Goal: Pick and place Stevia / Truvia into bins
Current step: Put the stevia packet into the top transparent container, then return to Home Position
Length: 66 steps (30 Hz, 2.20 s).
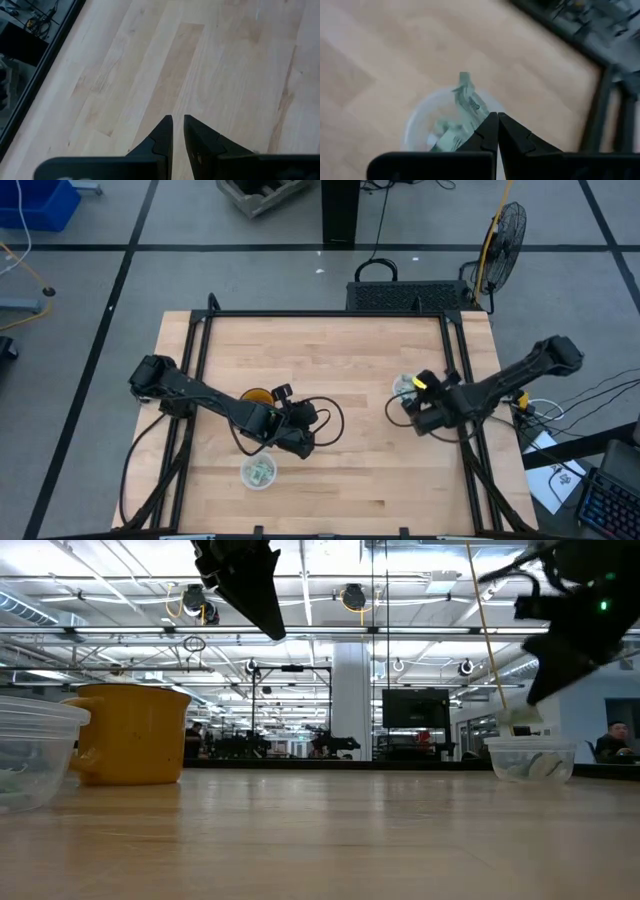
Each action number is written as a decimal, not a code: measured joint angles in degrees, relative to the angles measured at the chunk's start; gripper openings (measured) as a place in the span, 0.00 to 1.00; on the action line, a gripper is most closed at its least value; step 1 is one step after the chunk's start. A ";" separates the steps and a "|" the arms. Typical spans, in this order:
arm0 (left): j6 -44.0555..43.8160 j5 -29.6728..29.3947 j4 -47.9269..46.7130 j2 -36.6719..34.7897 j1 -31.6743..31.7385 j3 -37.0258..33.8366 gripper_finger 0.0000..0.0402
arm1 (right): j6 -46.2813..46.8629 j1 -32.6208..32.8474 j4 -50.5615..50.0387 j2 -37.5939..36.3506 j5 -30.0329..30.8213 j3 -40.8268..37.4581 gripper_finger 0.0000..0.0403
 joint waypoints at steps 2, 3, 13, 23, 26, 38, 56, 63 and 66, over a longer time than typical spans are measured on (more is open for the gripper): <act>0.00 0.00 0.00 0.00 0.00 0.00 0.13 | -4.69 -1.21 6.82 0.02 -3.25 -3.14 0.00; 0.00 0.01 0.00 -0.01 0.00 0.00 0.13 | -6.89 -1.84 9.78 0.02 -5.36 -4.38 0.00; 0.02 -0.01 0.04 -0.05 0.05 0.00 0.13 | -13.43 -6.09 12.97 -0.05 -8.57 -6.47 0.04; 9.59 -0.35 -0.02 -0.06 0.20 0.02 0.13 | -23.09 -6.69 11.64 -3.97 -8.66 -3.32 0.18; 13.59 -4.15 -0.02 -0.04 0.65 0.02 0.13 | -28.62 -6.69 10.03 -7.06 -8.57 0.38 0.20; -14.43 -9.08 -29.76 -10.34 6.67 0.46 0.13 | -48.80 -6.52 8.94 -21.11 -11.71 5.35 0.18; -44.34 -20.69 -22.46 -49.13 -11.21 -33.00 0.13 | -56.14 -6.52 46.34 -47.52 -31.73 -11.89 0.19; -30.95 -29.12 13.48 -60.29 -13.89 -54.57 0.13 | -61.08 -8.42 72.54 -51.17 -46.46 -27.38 0.19; -14.73 -22.94 34.56 -63.36 -12.71 -60.81 0.13 | -59.68 -10.62 72.26 -52.43 -48.15 -28.00 0.19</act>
